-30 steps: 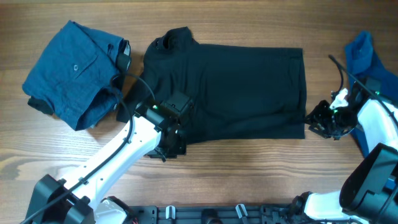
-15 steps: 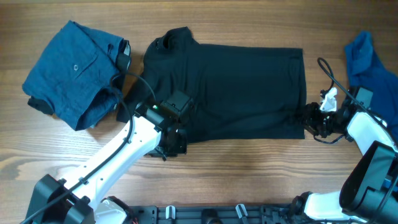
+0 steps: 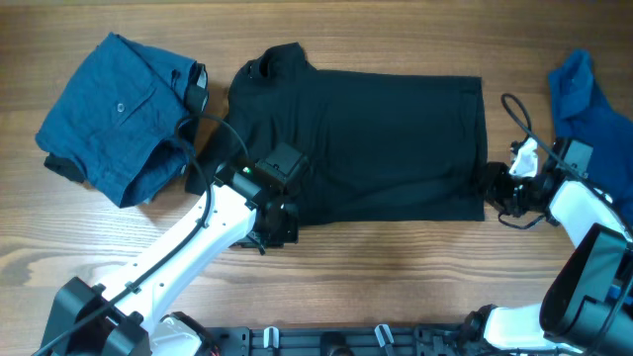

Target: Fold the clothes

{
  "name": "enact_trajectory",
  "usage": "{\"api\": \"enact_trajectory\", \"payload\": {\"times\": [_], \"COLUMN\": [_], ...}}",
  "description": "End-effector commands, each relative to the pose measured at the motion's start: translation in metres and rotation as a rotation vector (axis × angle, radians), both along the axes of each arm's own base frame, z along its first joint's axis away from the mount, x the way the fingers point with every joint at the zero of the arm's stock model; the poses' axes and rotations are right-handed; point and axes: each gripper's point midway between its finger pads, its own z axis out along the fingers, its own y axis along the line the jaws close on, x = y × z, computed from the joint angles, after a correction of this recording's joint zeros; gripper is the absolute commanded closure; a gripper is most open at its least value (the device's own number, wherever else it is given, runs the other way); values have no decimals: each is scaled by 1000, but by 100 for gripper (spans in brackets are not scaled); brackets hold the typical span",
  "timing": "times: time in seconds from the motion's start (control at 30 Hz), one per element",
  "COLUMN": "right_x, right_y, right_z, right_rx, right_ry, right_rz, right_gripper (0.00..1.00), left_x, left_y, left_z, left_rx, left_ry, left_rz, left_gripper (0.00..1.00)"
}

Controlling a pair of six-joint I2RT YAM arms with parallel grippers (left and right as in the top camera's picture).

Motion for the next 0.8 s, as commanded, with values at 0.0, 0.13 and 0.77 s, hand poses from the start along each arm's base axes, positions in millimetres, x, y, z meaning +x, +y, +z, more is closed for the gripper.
{"api": "enact_trajectory", "payload": {"times": [0.0,0.13,0.77], "right_x": [-12,-16,-52], "right_y": [22,22,-43], "right_z": [-1,10,110], "right_rx": [49,42,-296], "right_ry": [21,37,133], "right_rz": [53,44,-374], "right_gripper": [86,96,96], "left_x": [5,0,-10], "left_y": [0,4,13], "left_z": [5,5,40], "left_rx": [-1,15,-48], "left_ry": [-31,-8,-102], "left_rz": [5,5,17], "left_gripper": [96,96,96]}}
